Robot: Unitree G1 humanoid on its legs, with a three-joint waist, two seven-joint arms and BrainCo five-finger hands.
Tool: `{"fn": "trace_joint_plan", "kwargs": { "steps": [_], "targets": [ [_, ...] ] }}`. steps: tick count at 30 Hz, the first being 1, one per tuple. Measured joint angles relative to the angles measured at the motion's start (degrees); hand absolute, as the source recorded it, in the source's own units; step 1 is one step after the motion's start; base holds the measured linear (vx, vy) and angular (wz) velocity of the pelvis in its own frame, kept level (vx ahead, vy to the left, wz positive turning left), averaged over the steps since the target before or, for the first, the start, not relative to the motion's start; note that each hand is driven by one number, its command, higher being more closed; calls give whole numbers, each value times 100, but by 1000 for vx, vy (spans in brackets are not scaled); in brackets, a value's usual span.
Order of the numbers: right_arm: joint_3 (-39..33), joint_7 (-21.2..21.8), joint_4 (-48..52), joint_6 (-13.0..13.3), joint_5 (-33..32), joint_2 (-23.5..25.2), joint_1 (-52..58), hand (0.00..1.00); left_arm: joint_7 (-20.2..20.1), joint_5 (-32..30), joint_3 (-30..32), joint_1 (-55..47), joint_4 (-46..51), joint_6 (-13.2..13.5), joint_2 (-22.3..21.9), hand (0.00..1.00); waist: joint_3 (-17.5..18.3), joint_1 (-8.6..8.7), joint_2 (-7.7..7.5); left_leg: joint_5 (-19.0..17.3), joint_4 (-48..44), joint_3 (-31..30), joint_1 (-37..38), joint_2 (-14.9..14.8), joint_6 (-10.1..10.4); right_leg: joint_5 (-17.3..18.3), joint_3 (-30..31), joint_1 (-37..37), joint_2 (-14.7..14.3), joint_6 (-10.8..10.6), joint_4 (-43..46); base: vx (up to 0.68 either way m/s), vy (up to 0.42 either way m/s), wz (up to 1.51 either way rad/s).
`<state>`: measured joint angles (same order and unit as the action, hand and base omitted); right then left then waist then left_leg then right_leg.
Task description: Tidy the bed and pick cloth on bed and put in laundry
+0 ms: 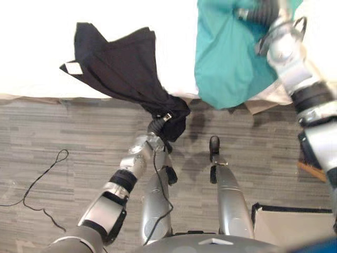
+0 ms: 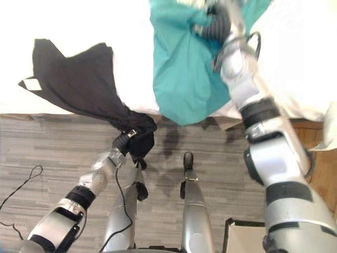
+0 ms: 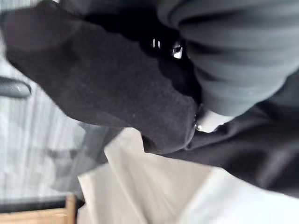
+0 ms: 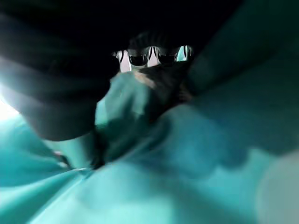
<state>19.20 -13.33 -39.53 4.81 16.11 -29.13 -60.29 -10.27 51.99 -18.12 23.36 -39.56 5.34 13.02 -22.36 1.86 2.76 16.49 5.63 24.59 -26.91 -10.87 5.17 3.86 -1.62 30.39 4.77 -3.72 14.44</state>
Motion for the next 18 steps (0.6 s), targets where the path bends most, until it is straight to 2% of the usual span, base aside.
{"fn": "trace_joint_plan", "kwargs": {
  "steps": [2,6,9,10,12,14,18],
  "targets": [
    [-210,-3,306,-1,67,342,713,100,100,-183,105,-323,-3,-4,-118,100,9,50,-57,-34,0,6,307,2,34,60,0,-306,6,9,-2,42,-28,-6],
    [-532,64,1042,-8,109,948,2372,100,195,-339,124,-1026,-18,-20,-345,100,92,41,-181,-207,-1,14,1043,-5,54,278,19,-982,-8,18,16,19,-26,-10],
    [-840,229,1259,-13,107,1363,3518,100,196,-601,125,-1476,-152,-85,-428,100,366,67,-258,-297,-1,-22,1285,65,47,354,56,-1222,10,-41,-35,27,34,-5],
    [-970,319,1232,-35,105,1432,3995,100,207,-699,134,-1599,-335,-116,-487,100,508,79,-258,-332,-1,-62,1351,105,64,367,56,-1309,43,-62,-77,58,31,5],
    [-1147,404,1059,-114,98,1551,4487,100,221,-876,201,-1747,-553,-145,-494,100,562,129,-261,-396,-1,-114,1510,168,22,384,55,-1513,94,-106,-159,62,58,7],
    [-1307,469,822,-219,98,1641,5060,100,332,-1088,509,-2000,-809,-183,-504,100,696,211,-253,-492,0,-152,1674,268,6,369,64,-1715,151,-179,-302,58,86,1],
    [-1592,594,534,-289,101,1866,6024,100,449,-1548,1174,-2402,-1382,-229,-536,100,1041,242,-260,-661,1,-146,2025,410,-84,232,103,-2228,269,-287,-729,80,79,-6]
  ]
}}
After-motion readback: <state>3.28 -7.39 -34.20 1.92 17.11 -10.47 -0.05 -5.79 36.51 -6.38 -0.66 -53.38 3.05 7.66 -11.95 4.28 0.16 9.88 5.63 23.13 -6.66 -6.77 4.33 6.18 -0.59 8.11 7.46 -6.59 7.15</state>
